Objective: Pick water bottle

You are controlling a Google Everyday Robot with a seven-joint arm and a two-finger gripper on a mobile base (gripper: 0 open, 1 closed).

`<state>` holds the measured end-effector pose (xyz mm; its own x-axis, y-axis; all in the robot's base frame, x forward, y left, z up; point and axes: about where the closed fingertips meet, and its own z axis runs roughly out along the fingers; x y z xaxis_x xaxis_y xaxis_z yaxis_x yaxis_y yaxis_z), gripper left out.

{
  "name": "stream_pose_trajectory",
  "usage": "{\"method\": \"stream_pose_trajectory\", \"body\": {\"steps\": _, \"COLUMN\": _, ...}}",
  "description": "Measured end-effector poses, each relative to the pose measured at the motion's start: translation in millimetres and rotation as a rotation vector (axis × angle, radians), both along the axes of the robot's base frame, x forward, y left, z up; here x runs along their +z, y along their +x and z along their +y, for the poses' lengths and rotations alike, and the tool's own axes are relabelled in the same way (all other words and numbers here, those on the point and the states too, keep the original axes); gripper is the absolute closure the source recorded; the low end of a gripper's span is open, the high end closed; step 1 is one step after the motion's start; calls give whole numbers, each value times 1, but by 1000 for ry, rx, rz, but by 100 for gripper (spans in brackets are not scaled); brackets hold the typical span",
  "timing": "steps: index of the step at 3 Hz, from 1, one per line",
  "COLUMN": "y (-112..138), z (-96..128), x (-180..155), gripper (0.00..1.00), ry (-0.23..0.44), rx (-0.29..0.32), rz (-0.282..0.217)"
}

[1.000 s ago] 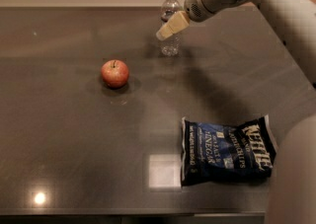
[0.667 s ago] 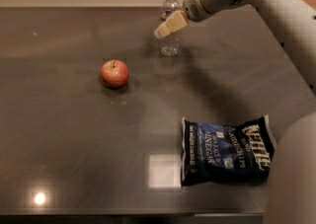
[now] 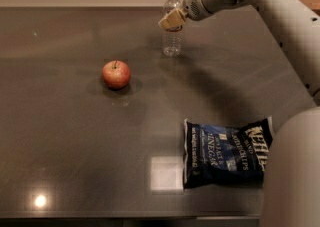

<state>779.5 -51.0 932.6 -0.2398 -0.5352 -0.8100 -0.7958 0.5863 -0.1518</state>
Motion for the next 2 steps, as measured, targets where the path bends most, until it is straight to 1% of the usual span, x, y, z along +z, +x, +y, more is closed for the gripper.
{"method": "stream_pose_trajectory", "body": {"steps": 1, "y": -5, "z": 1, "x": 2, "gripper": 64, "ry": 16, "rx": 17, "rz": 15}}
{"method": "stream_pose_trajectory", "body": {"steps": 2, "y": -22, "z": 2, "x": 15, "gripper": 86, "ry": 16, "rx": 53, "rz": 29}}
